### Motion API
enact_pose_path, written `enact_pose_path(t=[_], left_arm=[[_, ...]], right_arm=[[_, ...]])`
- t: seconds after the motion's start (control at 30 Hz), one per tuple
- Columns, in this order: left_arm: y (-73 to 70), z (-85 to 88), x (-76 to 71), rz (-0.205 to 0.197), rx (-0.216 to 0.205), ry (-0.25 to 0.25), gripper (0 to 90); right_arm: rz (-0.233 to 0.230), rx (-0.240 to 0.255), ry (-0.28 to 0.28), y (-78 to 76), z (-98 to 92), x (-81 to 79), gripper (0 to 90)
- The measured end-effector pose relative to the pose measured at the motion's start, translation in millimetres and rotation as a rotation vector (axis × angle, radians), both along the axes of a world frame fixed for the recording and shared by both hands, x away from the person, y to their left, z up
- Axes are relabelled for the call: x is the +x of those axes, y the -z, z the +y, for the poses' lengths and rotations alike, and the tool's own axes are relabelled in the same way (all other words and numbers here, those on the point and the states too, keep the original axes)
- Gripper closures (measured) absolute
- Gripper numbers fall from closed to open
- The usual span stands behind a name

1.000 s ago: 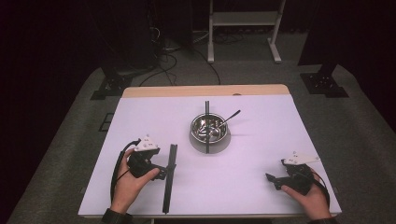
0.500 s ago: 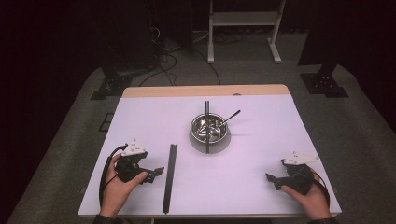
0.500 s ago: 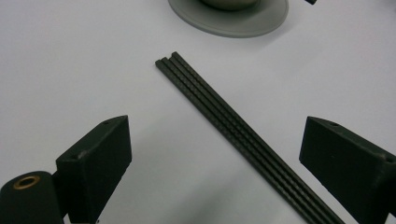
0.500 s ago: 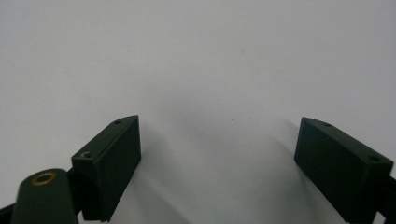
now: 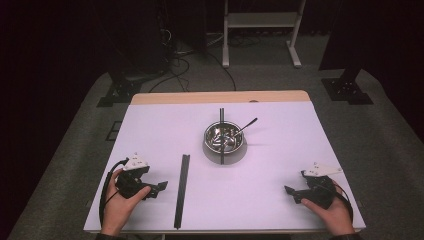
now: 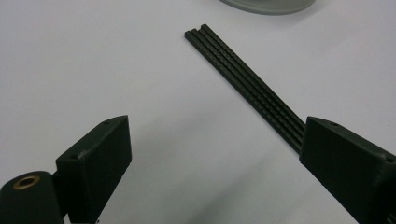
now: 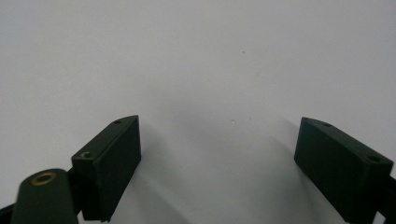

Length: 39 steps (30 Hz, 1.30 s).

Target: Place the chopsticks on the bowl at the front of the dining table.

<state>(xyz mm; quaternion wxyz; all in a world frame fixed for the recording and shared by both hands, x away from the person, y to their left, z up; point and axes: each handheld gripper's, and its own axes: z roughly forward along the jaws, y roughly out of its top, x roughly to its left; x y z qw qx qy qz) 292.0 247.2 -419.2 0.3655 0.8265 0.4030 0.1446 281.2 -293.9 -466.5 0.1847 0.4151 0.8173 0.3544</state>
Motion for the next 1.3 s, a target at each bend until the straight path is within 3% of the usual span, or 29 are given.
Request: enact_pose_path(t=[0.33,0.7,0.93,1.13,1.3], left_arm=[[9.9,3.2,3.5,0.009,0.031,-0.008,8.2],[25.3,6.0,8.2,0.052,0.046,-0.013,8.2],[30.4,4.7,9.0,0.061,0.079,-0.009,8.2],[31.7,4.2,8.2,0.05,0.087,-0.009,8.2],[34.2,1.6,5.1,0.018,0.114,-0.005,8.2]], right_arm=[[0.0,0.0,0.0,0.0,0.0,0.0,12.9],[0.0,0.0,0.0,0.0,0.1,0.0,12.9],[0.0,0.0,0.0,0.0,0.1,0.0,12.9],[0.0,0.0,0.001,0.0,0.1,0.0,12.9],[0.0,-0.001,0.0,0.0,0.1,-0.1,13.0]])
